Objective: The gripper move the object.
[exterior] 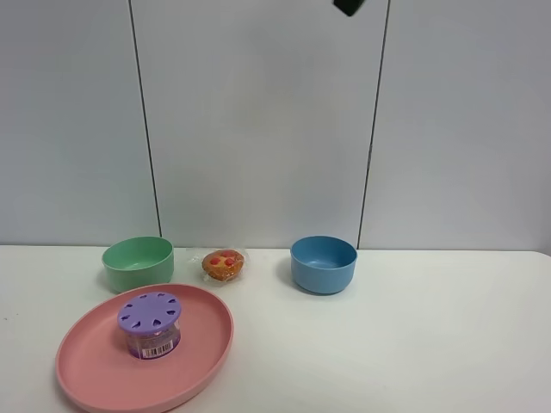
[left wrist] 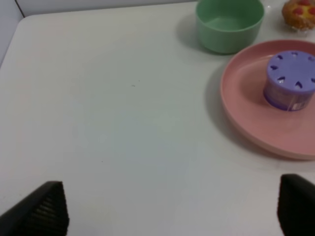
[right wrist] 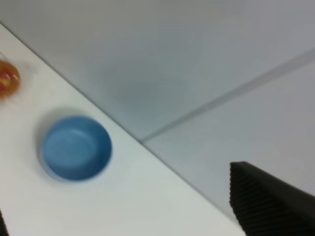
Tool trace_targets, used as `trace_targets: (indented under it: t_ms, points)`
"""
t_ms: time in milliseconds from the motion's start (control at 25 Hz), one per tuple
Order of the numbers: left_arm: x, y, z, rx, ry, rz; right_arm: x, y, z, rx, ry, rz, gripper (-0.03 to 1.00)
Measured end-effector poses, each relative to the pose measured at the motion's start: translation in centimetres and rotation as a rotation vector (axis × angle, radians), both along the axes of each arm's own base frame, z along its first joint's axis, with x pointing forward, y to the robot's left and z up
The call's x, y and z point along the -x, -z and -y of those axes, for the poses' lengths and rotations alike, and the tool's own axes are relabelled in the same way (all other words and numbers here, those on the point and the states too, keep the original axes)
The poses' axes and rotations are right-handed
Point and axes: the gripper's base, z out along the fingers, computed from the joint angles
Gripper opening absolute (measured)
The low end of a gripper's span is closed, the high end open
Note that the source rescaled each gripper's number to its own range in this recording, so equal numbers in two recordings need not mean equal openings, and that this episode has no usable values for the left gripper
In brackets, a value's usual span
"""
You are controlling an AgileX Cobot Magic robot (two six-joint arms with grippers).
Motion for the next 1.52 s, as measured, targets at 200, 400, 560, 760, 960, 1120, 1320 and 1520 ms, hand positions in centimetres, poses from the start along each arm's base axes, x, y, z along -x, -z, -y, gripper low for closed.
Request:
trace_targets:
  t_ms: [200, 400, 560, 760, 960, 1120, 1320, 1520]
  points:
    - [0.0, 0.0, 0.0, 0.0, 0.0, 0.0, 1.9, 0.8, 6.3, -0.052, 0.21, -0.045, 0.65]
    - [0.0, 0.0, 0.0, 0.0, 0.0, 0.0, 6.2, 2.6, 11.6, -0.079, 0.355, -0.078, 0.65]
    - [0.0, 0.0, 0.0, 0.0, 0.0, 0.0, 10.5, 3.6, 14.7, -0.118, 0.433, -0.05, 0.65]
    - [0.0, 0.0, 0.0, 0.0, 0.0, 0.0, 15.6, 4.6, 17.3, -0.221, 0.49, 0.01, 0.65]
    - [0.0, 0.0, 0.0, 0.0, 0.0, 0.0, 19.6, 6.5, 19.3, -0.306, 0.516, 0.053, 0.65]
    - [0.0, 0.0, 0.0, 0.0, 0.0, 0.0, 21.5, 9.3, 20.2, -0.348, 0.576, 0.04, 0.65]
    - [0.0, 0.0, 0.0, 0.0, 0.0, 0.0, 23.4, 12.9, 20.8, -0.389, 0.695, 0.012, 0.65]
    - [0.0, 0.0, 0.0, 0.0, 0.0, 0.0, 25.0, 14.8, 20.6, -0.47, 0.799, 0.012, 0.65]
